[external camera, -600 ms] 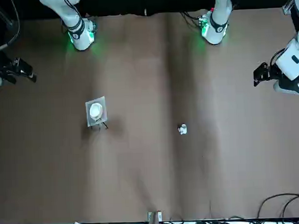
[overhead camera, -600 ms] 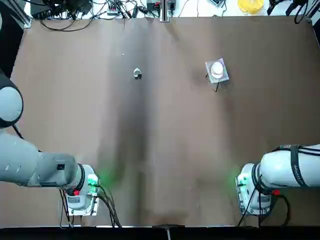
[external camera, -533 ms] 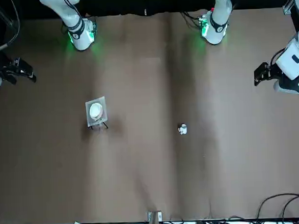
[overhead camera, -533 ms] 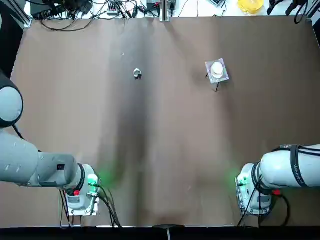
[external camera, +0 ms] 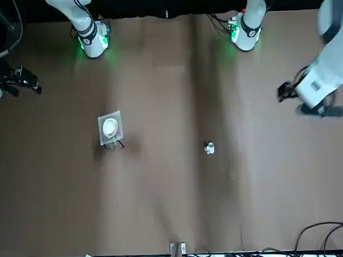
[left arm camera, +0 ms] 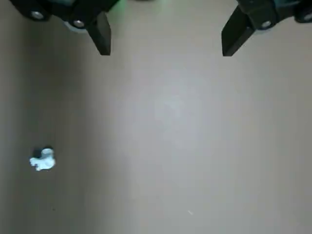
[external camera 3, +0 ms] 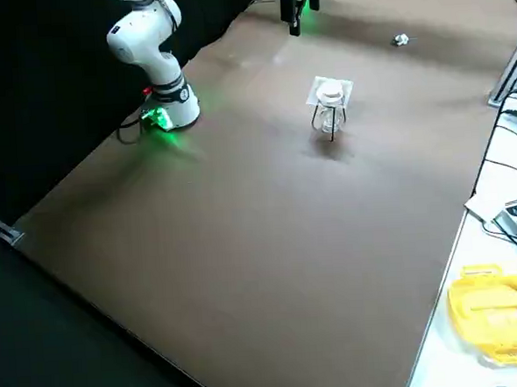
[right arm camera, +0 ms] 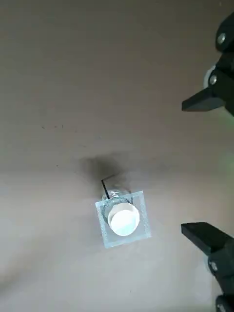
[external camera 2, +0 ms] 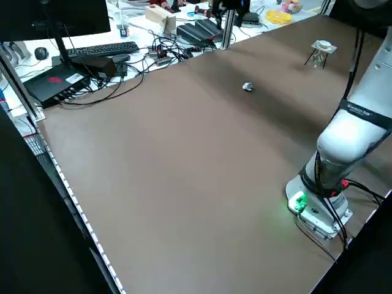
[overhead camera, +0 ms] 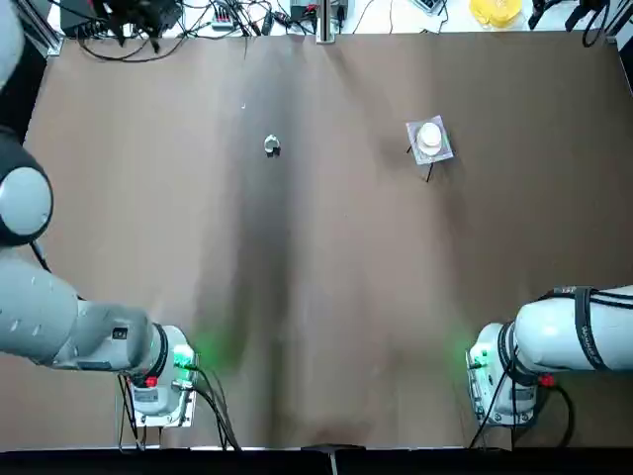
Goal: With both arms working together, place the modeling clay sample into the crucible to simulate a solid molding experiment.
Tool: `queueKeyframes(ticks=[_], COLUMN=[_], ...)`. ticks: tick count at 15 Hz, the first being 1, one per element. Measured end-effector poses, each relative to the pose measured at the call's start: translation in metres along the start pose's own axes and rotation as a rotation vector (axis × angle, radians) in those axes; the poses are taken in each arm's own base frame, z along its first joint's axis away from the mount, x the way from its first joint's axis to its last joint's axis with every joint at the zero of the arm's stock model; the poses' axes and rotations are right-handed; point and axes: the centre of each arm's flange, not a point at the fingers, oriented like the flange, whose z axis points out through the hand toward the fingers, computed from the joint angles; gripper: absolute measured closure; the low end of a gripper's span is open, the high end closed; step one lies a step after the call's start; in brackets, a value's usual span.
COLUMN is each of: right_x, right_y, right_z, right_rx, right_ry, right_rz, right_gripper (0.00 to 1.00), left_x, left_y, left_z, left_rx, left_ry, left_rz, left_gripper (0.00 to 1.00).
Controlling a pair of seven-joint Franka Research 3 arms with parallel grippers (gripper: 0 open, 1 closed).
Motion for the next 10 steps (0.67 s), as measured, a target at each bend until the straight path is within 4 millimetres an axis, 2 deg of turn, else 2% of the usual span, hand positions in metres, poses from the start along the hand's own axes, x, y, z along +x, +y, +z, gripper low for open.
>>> queueKeyframes(ticks=[3,4,7,10], right_x=[0.000,0.000,0.000,0.004], right_y=[0.000,0.000,0.000,-0.005], right_z=[0.000,0.000,-0.001,-0.005], right_rx=[0.000,0.000,0.000,-0.003], right_ry=[0.000,0.000,0.003,0.041], right_rz=[0.000,0.000,0.000,-0.017], right_gripper=[0.00,0.00,0.00,0.00], left_x=[0.041,0.073,0.109,0.132], left_y=[0.071,0.117,0.172,0.220], left_z=[0.066,0.110,0.168,0.229], left_rx=[-0.072,-0.103,-0.141,-0.173], left_ry=[-0.053,-0.007,0.068,0.115], left_rz=[-0.082,-0.143,-0.205,-0.215], left_gripper=[0.00,0.00,0.00,0.00])
